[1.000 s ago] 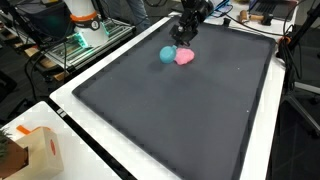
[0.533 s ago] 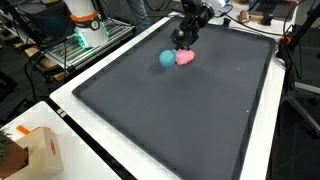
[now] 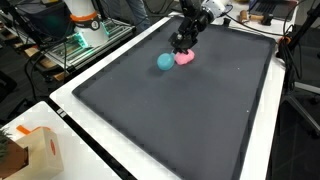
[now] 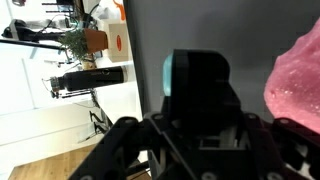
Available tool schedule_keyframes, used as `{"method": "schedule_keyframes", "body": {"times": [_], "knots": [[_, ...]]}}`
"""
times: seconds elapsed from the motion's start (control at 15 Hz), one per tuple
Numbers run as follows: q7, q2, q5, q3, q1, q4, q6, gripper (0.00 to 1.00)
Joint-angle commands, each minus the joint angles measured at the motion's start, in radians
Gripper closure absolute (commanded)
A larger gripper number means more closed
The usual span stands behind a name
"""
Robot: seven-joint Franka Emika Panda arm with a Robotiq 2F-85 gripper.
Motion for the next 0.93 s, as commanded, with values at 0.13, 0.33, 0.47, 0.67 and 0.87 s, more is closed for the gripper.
{"method": "schedule_keyframes", "body": {"times": [0.13, 0.33, 0.47, 0.67, 0.87], "knots": [[-0.051, -0.011, -0.013, 0.005, -0.023, -0.007, 0.017, 0.75], [-0.082, -0.025, -0.006, 0.007, -0.038, -0.018, 0.041, 0.75], [-0.105, -0.039, -0.003, 0.008, -0.05, -0.028, 0.064, 0.75], [-0.148, -0.073, 0.011, 0.012, -0.073, -0.05, 0.114, 0.75], [-0.203, -0.121, 0.035, 0.017, -0.097, -0.08, 0.17, 0.75]]}}
